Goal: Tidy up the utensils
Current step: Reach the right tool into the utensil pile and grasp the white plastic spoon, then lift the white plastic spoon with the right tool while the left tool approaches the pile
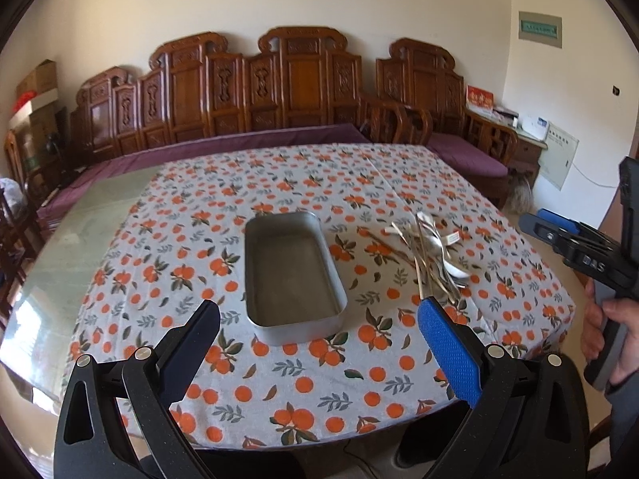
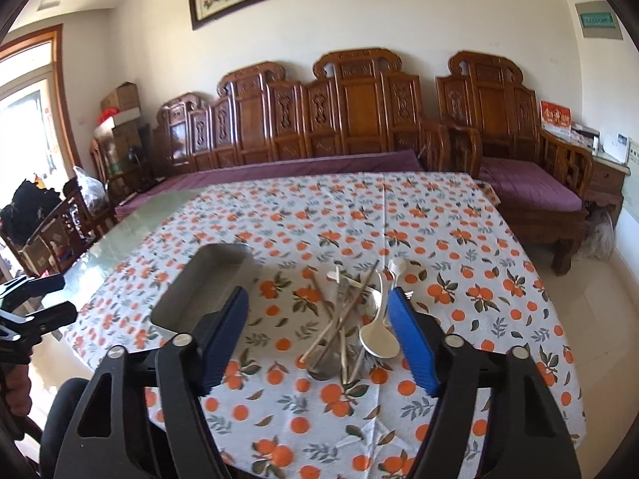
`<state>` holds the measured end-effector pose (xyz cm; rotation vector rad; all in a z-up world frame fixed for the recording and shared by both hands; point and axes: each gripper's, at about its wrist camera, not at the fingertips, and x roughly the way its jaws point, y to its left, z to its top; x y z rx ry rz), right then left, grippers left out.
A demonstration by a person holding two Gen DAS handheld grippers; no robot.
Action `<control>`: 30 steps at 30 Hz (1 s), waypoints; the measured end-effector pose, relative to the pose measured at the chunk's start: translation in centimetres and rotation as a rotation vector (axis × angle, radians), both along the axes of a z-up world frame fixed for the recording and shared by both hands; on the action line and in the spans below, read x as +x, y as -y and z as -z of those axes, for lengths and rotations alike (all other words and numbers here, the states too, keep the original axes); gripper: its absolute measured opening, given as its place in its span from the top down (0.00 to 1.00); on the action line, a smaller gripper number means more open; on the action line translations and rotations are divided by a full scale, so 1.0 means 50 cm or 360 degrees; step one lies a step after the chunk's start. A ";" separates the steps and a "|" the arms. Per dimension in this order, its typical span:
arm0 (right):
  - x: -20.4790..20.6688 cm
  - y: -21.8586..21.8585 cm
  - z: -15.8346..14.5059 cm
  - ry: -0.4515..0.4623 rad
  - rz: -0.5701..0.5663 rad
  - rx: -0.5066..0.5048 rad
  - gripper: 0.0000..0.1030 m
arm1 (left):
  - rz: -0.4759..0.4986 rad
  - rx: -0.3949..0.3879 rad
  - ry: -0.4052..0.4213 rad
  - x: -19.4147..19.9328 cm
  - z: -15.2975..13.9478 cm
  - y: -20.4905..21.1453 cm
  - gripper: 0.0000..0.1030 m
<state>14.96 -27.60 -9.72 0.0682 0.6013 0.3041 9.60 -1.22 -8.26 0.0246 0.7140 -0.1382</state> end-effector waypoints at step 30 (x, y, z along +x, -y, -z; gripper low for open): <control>0.271 0.043 0.275 -0.0439 -0.0037 -0.0059 0.71 | 0.0185 0.0051 -0.0235 0.195 0.160 0.128 0.10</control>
